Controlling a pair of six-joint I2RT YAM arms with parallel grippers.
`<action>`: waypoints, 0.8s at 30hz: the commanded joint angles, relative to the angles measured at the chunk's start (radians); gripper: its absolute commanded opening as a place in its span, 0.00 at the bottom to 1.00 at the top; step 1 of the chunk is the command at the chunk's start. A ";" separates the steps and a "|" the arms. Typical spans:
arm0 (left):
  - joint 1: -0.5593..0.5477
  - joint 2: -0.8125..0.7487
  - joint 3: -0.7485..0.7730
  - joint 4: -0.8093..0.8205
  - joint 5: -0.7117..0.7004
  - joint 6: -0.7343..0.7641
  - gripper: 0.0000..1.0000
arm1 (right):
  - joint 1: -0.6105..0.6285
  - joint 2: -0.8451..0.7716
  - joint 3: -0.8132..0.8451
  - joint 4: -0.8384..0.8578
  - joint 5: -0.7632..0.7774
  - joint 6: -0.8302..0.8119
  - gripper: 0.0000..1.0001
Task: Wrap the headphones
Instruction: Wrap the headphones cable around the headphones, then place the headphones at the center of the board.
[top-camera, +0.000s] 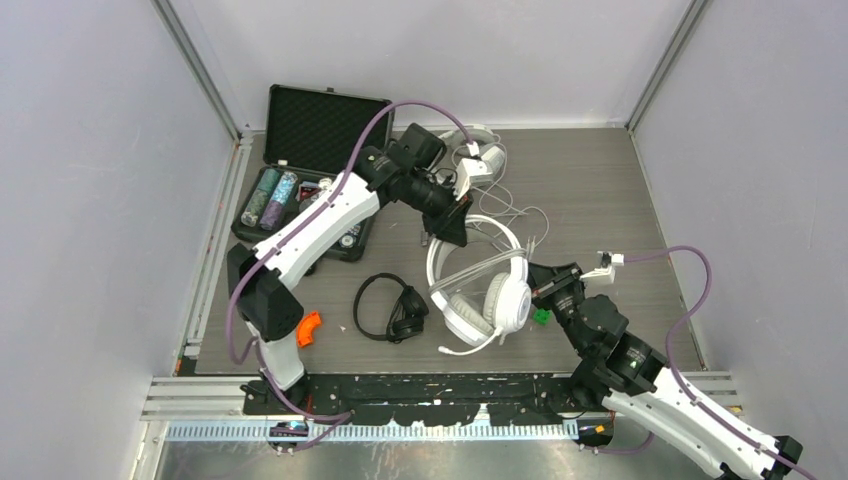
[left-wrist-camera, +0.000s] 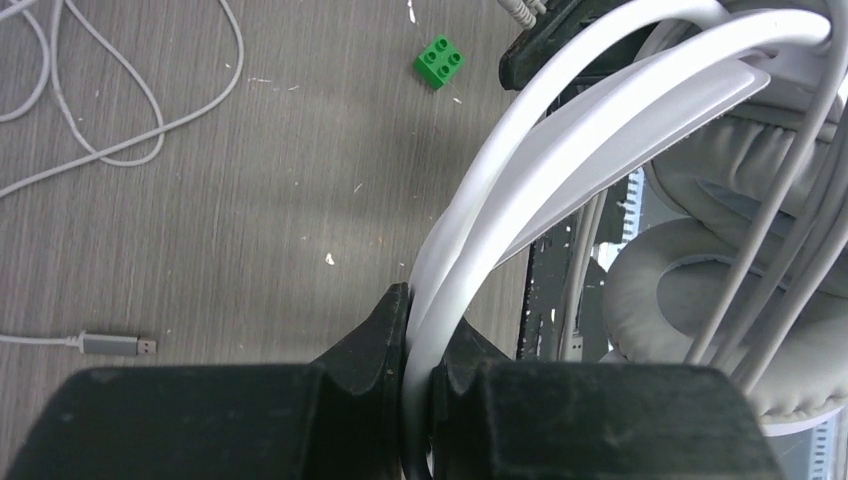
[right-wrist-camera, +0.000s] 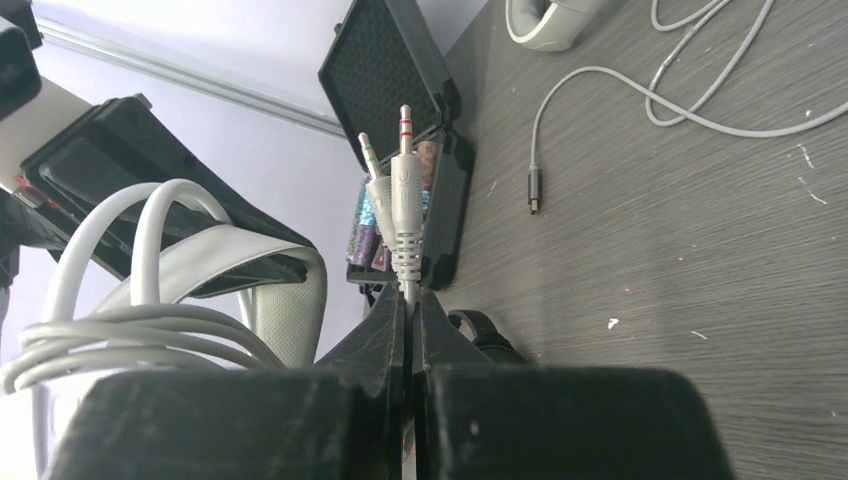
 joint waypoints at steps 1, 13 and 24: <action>0.002 0.043 0.074 -0.128 0.030 0.143 0.00 | -0.009 0.013 0.027 0.042 0.106 -0.009 0.00; 0.005 0.359 0.195 -0.164 -0.165 0.195 0.00 | -0.009 0.198 -0.009 0.040 0.394 -0.049 0.02; 0.003 0.437 0.114 0.023 -0.161 0.157 0.01 | -0.010 0.374 -0.077 0.091 0.424 -0.001 0.03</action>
